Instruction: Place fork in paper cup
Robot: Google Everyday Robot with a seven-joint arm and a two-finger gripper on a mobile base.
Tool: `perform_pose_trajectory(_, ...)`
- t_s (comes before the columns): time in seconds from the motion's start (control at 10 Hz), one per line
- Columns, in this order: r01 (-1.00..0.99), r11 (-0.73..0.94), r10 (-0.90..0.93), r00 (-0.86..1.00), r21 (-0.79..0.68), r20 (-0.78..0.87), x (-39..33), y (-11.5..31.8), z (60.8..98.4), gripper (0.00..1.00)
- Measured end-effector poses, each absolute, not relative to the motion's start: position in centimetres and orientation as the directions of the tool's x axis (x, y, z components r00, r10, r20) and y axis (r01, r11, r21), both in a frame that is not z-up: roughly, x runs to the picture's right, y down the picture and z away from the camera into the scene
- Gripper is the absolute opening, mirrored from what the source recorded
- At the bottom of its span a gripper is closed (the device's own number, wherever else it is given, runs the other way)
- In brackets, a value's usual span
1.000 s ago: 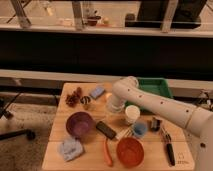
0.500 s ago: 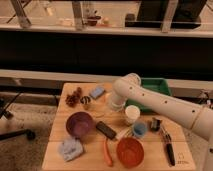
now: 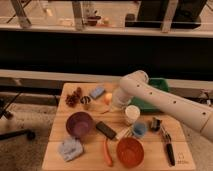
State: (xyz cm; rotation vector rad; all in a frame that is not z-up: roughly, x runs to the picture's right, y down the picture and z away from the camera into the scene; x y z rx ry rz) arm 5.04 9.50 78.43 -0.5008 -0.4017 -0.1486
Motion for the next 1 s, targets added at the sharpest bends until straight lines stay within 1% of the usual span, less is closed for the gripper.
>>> perform_pose_trajectory(0.4,0.179,0.880,0.011,0.918,-0.439,0.397,7.9,8.5,78.2,0.00)
perform_pose_trajectory(1.0,0.137,0.878,0.069,0.912,-0.459,0.404,10.0,8.7,78.2,0.00)
